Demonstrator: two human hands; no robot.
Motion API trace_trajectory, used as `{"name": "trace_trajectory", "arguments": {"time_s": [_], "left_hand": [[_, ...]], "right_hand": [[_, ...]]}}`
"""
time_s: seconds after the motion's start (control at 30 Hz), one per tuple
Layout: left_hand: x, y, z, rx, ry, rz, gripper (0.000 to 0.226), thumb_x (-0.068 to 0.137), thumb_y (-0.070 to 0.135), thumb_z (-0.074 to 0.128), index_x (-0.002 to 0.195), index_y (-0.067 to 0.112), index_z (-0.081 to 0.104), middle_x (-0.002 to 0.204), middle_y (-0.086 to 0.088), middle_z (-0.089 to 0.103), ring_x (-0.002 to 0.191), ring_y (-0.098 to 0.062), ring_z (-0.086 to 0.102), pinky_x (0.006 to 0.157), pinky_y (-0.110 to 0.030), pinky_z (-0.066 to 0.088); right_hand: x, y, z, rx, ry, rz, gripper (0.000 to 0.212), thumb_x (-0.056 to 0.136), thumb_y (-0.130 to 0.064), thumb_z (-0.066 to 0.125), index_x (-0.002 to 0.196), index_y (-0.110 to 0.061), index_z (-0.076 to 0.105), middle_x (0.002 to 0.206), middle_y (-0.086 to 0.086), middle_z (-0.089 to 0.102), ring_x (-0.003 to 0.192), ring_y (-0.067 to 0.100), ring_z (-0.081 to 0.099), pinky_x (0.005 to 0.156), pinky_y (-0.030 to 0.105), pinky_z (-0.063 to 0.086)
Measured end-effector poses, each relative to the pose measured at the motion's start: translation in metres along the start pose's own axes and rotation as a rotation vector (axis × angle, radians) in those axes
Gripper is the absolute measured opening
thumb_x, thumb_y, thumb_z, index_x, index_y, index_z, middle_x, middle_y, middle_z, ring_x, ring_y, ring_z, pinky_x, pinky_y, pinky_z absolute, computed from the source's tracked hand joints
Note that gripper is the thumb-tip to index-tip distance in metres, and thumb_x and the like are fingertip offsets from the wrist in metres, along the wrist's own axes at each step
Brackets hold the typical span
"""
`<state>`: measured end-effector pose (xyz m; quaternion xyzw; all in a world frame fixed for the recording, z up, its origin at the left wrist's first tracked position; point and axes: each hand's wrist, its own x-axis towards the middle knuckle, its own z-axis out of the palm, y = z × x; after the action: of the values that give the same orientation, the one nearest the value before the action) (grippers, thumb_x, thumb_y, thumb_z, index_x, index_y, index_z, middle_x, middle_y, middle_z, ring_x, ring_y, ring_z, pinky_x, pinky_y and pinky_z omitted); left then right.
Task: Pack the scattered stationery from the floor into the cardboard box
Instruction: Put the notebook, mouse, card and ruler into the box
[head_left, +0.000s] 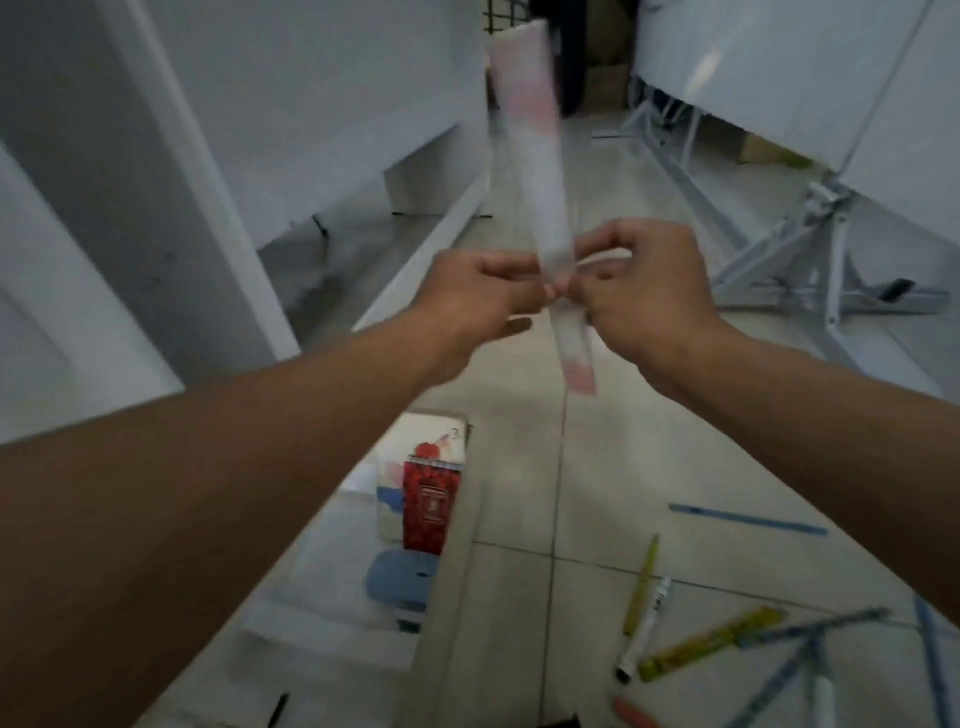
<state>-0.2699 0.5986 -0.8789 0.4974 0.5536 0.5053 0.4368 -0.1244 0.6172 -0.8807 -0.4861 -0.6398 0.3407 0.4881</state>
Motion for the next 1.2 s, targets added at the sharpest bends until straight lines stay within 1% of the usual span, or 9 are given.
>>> {"name": "trace_trajectory", "arguments": {"time_s": [0.17, 0.23, 0.3, 0.37, 0.5, 0.6, 0.73, 0.93, 1.2], "left_hand": [[-0.021, 0.009, -0.083, -0.243, -0.128, -0.142, 0.026, 0.096, 0.002, 0.057, 0.116, 0.006, 0.073, 0.116, -0.008, 0.073, 0.113, -0.022, 0.067, 0.096, -0.033, 0.056], [-0.035, -0.001, -0.104, -0.395, -0.111, -0.193, 0.035, 0.097, 0.000, 0.043, 0.123, -0.002, 0.066, 0.123, -0.013, 0.069, 0.116, -0.023, 0.065, 0.099, -0.034, 0.054], [-0.046, -0.016, -0.120, -0.495, -0.075, -0.240, 0.040, 0.095, 0.007, 0.041, 0.126, -0.006, 0.062, 0.124, -0.018, 0.068, 0.118, -0.027, 0.065, 0.103, -0.038, 0.052], [-0.055, -0.032, -0.132, -0.414, 0.027, -0.247, 0.032, 0.094, 0.009, 0.055, 0.123, -0.002, 0.066, 0.118, -0.017, 0.071, 0.112, -0.027, 0.068, 0.099, -0.038, 0.054], [-0.067, -0.059, -0.145, -0.251, 0.174, -0.201, 0.030, 0.088, -0.003, 0.068, 0.114, 0.011, 0.072, 0.108, -0.005, 0.076, 0.097, -0.019, 0.074, 0.086, -0.032, 0.060], [-0.070, -0.073, -0.151, -0.152, 0.245, -0.128, 0.032, 0.084, -0.005, 0.072, 0.112, 0.011, 0.071, 0.105, -0.004, 0.077, 0.093, -0.018, 0.075, 0.080, -0.034, 0.061], [-0.072, -0.091, -0.152, 0.030, 0.336, -0.007, 0.031, 0.082, -0.007, 0.073, 0.108, 0.010, 0.074, 0.100, -0.004, 0.077, 0.091, -0.015, 0.075, 0.075, -0.029, 0.062], [-0.074, -0.125, -0.152, 0.307, 0.479, 0.080, 0.025, 0.088, 0.005, 0.072, 0.107, 0.019, 0.077, 0.100, 0.011, 0.074, 0.086, -0.002, 0.071, 0.065, -0.011, 0.055], [-0.111, -0.182, -0.157, 0.456, 0.449, -0.181, 0.048, 0.091, -0.005, 0.060, 0.136, 0.009, 0.059, 0.124, -0.005, 0.068, 0.111, -0.019, 0.064, 0.103, -0.038, 0.051]], "right_hand": [[-0.010, -0.030, 0.067, 0.025, -0.065, -0.164, 0.017, 0.078, -0.010, 0.085, 0.083, -0.026, 0.082, 0.080, -0.016, 0.073, 0.071, -0.011, 0.061, 0.073, 0.014, 0.052], [-0.020, -0.025, 0.091, 0.067, -0.086, -0.126, 0.020, 0.075, -0.010, 0.087, 0.079, -0.028, 0.081, 0.071, -0.017, 0.069, 0.059, -0.006, 0.056, 0.068, 0.019, 0.049], [-0.032, -0.016, 0.111, 0.088, -0.110, -0.094, 0.020, 0.072, -0.008, 0.089, 0.074, -0.027, 0.082, 0.073, -0.004, 0.073, 0.067, 0.012, 0.066, 0.071, 0.035, 0.059], [-0.046, -0.008, 0.128, 0.110, -0.148, -0.057, 0.019, 0.074, -0.002, 0.085, 0.075, -0.021, 0.083, 0.078, 0.005, 0.077, 0.076, 0.026, 0.074, 0.076, 0.044, 0.063], [-0.067, 0.004, 0.150, 0.129, -0.217, 0.054, 0.026, 0.089, 0.004, 0.065, 0.082, -0.014, 0.083, 0.076, 0.005, 0.079, 0.069, 0.027, 0.077, 0.071, 0.048, 0.065], [-0.074, 0.005, 0.160, 0.181, -0.214, 0.073, 0.012, 0.091, -0.003, 0.070, 0.096, -0.012, 0.076, 0.084, 0.006, 0.078, 0.067, 0.021, 0.078, 0.066, 0.041, 0.066], [-0.078, 0.016, 0.173, 0.156, -0.197, 0.082, 0.034, 0.090, -0.006, 0.075, 0.112, -0.020, 0.054, 0.090, 0.004, 0.077, 0.072, 0.016, 0.078, 0.064, 0.038, 0.066], [-0.077, 0.036, 0.198, 0.044, -0.227, 0.045, 0.011, 0.094, -0.008, 0.068, 0.102, -0.016, 0.070, 0.079, 0.003, 0.077, 0.070, 0.016, 0.077, 0.070, 0.041, 0.066], [-0.071, 0.057, 0.249, 0.076, -0.191, 0.198, 0.010, 0.095, -0.004, 0.065, 0.094, -0.011, 0.073, 0.087, 0.008, 0.076, 0.073, 0.022, 0.076, 0.070, 0.041, 0.066]]}}
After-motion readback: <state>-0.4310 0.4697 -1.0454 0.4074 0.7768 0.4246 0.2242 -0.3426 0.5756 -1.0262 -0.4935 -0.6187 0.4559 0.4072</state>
